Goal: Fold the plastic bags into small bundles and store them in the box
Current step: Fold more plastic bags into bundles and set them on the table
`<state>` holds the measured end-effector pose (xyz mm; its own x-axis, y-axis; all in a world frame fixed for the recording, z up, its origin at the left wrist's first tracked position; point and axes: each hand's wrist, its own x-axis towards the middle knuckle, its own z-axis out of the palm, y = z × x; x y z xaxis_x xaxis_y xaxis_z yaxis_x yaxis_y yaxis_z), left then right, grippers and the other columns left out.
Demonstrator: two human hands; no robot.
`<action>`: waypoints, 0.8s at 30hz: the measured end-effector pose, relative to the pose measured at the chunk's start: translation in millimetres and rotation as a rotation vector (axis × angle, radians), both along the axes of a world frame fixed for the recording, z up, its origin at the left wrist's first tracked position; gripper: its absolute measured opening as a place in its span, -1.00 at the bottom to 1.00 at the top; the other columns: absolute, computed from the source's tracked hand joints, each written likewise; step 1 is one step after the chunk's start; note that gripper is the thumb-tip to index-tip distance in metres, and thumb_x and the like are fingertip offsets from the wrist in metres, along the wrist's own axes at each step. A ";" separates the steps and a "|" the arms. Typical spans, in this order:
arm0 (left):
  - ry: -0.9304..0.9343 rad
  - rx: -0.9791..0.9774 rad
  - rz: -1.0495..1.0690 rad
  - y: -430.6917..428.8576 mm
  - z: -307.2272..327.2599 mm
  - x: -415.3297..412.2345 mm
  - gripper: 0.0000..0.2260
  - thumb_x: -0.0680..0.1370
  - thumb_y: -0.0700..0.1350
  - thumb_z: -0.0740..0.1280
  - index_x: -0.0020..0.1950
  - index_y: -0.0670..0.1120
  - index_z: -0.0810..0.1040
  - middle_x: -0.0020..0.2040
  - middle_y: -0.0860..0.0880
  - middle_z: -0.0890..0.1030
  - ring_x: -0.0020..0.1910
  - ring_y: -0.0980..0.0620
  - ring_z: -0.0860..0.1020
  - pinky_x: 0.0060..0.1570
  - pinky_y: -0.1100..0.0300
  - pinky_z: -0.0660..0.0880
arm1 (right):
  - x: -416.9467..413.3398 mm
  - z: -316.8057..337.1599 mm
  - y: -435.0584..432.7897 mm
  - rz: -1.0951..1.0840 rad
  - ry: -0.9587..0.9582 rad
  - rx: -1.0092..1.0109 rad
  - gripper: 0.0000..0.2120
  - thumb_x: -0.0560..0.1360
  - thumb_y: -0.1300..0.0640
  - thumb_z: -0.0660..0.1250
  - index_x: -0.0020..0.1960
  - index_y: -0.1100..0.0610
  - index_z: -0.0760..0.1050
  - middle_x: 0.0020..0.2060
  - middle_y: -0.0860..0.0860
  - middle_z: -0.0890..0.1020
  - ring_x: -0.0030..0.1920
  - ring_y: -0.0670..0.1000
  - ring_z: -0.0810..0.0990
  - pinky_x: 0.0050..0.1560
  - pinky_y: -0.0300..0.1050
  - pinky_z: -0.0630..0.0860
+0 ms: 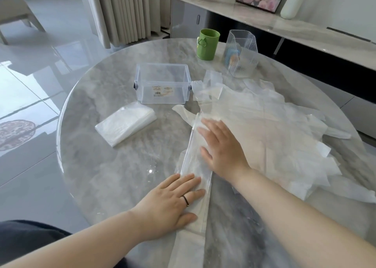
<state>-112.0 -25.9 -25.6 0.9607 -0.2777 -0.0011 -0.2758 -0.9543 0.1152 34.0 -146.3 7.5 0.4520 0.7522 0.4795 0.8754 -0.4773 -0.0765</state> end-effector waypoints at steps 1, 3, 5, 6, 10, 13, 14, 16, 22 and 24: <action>-0.027 -0.006 -0.001 -0.5 -1.6 -1.3 -0.48 0.61 0.13 -0.29 0.22 0.10 0.42 0.17 0.08 0.60 0.16 0.13 0.56 0.24 0.19 0.24 | -16.2 -3.1 -14.3 0.070 -0.003 0.056 -0.72 0.43 0.16 0.15 0.14 0.17 0.35 0.14 0.16 0.53 0.17 0.12 0.43 0.31 -0.05 0.25; -0.038 -0.005 0.002 -1.5 -0.2 -2.1 -0.53 0.60 0.15 -0.30 0.22 0.08 0.33 0.18 0.08 0.59 0.19 0.13 0.53 0.25 0.19 0.23 | -50.1 -7.0 -44.3 0.187 -0.031 0.083 -0.83 0.56 0.14 0.08 0.09 0.14 0.37 0.12 0.07 0.45 0.14 0.07 0.43 0.27 -0.07 0.32; -0.066 0.046 0.034 0.3 -1.6 -2.0 -0.51 0.59 0.19 -0.30 0.22 0.07 0.32 0.20 0.06 0.58 0.25 0.11 0.42 0.27 0.18 0.19 | -80.8 -11.3 -66.8 0.283 -0.054 0.009 -0.78 0.59 0.08 0.00 0.07 0.11 0.39 0.11 0.04 0.48 0.13 0.03 0.46 0.26 -0.08 0.36; -0.076 0.052 0.046 0.3 1.3 -3.8 -0.50 0.58 0.20 -0.30 0.23 0.07 0.32 0.21 0.05 0.57 0.26 0.10 0.36 0.28 0.17 0.17 | -95.1 -12.1 -75.3 0.328 -0.057 -0.037 -0.79 0.59 0.08 0.01 0.07 0.10 0.39 0.11 0.03 0.50 0.13 0.01 0.47 0.26 -0.08 0.38; -0.172 -0.098 0.070 -2.5 9.4 -7.0 -0.56 0.59 0.20 -0.23 0.15 0.10 0.36 0.12 0.13 0.54 0.13 0.13 0.37 0.22 0.17 0.21 | -128.1 -14.9 -87.9 0.396 -0.018 -0.193 -0.67 0.35 -0.04 0.28 0.07 0.05 0.37 0.10 -0.02 0.59 0.15 -0.05 0.46 0.36 -0.12 0.26; -0.304 -0.231 0.051 1.2 16.5 -10.0 -0.69 0.61 0.07 -0.02 0.06 0.08 0.49 -0.01 0.12 0.55 -0.01 0.15 0.41 0.11 0.24 0.30 | -135.2 -13.4 -88.9 0.345 0.054 -0.332 -0.34 0.13 -0.26 0.42 0.12 0.02 0.35 0.04 -0.09 0.65 0.12 -0.12 0.55 0.33 -0.20 0.28; -0.296 -0.234 0.072 5.3 20.9 -12.9 -0.72 0.56 0.00 0.06 0.01 0.08 0.56 -0.07 0.14 0.60 -0.02 0.16 0.42 0.06 0.29 0.33 | -136.8 -12.5 -87.8 0.331 0.066 -0.355 -0.27 0.08 -0.32 0.44 0.11 0.01 0.34 0.02 -0.10 0.66 0.09 -0.13 0.59 0.29 -0.23 0.34; -0.201 -0.202 0.052 9.9 31.6 -20.3 -0.70 0.45 -0.10 0.12 -0.05 0.10 0.63 -0.11 0.19 0.63 -0.01 0.19 0.46 -0.05 0.41 0.42 | -140.0 -11.1 -85.5 0.315 0.071 -0.374 -0.21 0.02 -0.41 0.42 0.08 0.00 0.33 -0.01 -0.10 0.66 0.04 -0.12 0.63 0.21 -0.24 0.43; 0.148 -0.279 -0.019 8.8 41.7 -43.2 -0.58 0.35 0.00 0.07 0.10 0.17 0.57 0.09 0.25 0.57 0.07 0.27 0.55 0.10 0.45 0.39 | -157.5 -31.7 -76.3 0.192 -0.051 -0.298 -0.39 0.04 -0.20 0.35 -0.01 0.06 0.32 -0.12 -0.01 0.69 -0.02 0.02 0.63 0.14 -0.11 0.49; 0.123 -0.167 -0.052 11.6 40.7 -46.0 -0.61 0.27 0.07 0.10 -0.03 0.21 0.60 -0.04 0.29 0.60 -0.06 0.32 0.58 0.00 0.45 0.45 | -161.9 -38.3 -72.7 0.144 -0.079 -0.213 -0.58 0.16 -0.08 0.25 -0.05 0.09 0.33 -0.15 0.03 0.69 -0.04 0.07 0.63 0.16 -0.05 0.39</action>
<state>-158.0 -14.3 15.1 0.9405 -0.3331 -0.0675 -0.2982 -0.9040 0.3064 -127.9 -219.0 -30.8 0.3007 0.8937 0.3331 0.9346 -0.3457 0.0839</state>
